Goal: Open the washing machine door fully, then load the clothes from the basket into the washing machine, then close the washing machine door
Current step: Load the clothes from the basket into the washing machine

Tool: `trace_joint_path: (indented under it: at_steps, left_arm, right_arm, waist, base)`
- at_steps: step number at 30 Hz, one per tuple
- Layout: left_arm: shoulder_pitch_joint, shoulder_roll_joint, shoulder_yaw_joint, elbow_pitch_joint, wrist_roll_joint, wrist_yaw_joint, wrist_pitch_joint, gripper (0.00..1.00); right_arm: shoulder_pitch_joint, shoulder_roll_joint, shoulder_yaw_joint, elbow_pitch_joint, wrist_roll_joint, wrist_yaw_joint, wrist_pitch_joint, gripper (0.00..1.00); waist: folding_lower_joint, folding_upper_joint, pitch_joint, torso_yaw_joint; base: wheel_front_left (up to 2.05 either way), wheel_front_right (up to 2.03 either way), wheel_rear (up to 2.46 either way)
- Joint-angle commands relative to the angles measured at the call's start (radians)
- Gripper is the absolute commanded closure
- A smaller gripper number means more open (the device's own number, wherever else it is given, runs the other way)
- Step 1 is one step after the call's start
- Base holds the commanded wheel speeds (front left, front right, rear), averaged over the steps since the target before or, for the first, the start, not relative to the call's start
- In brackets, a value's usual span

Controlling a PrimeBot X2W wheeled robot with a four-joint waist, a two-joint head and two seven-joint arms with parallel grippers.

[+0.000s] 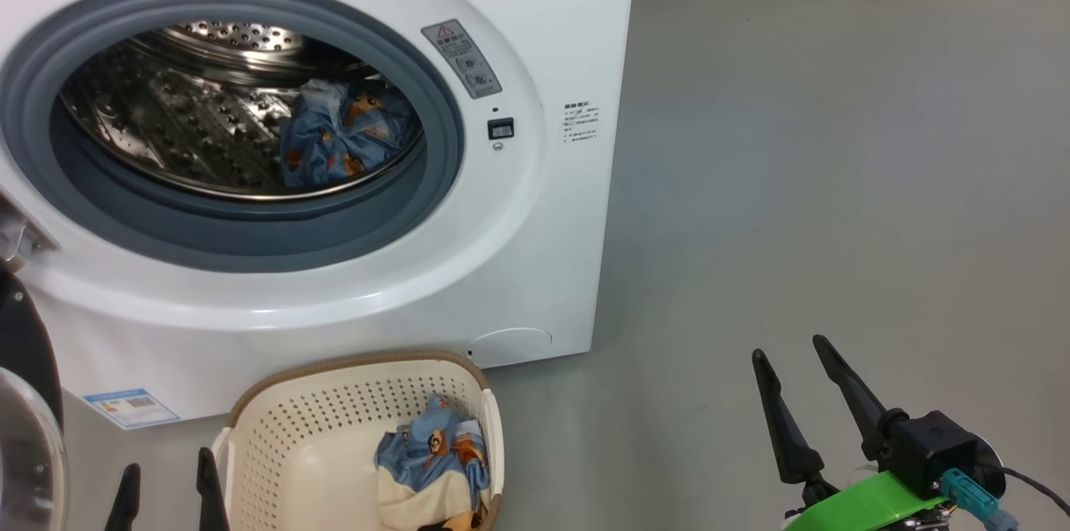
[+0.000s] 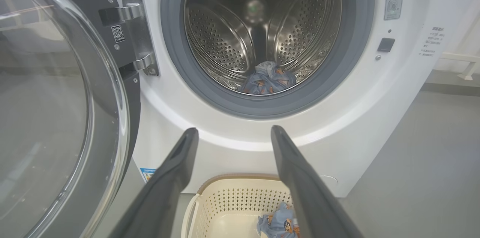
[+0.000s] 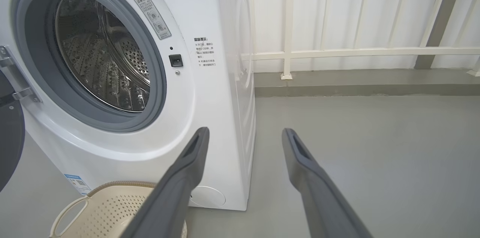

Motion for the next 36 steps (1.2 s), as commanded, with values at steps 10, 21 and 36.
trace_joint_path:
  at_steps: [10, 21, 36]
  left_arm:
    - [-0.024, -0.011, 0.042, -0.002, 0.034, -0.027, -0.006, 0.00]
    - [-0.033, -0.019, 0.037, -0.022, 0.051, -0.045, -0.006, 0.00]
    - [-0.039, -0.025, 0.042, -0.031, 0.060, -0.063, -0.006, 0.00]
  right_arm:
    - [-0.007, -0.002, 0.022, -0.018, -0.017, 0.002, -0.005, 0.00]
    - [0.000, -0.002, 0.016, 0.001, -0.018, 0.002, -0.005, 0.00]
    - [0.003, -0.002, 0.014, 0.005, -0.012, 0.002, -0.005, 0.00]
  waist:
    - [0.0000, 0.0000, -0.002, 0.008]
    - [0.0000, 0.0000, 0.001, 0.018]
    - [0.0000, 0.0000, 0.018, 0.031]
  base:
    - [0.00, 0.00, 0.00]
    - [0.00, 0.00, 0.00]
    - [0.00, 0.00, 0.00]
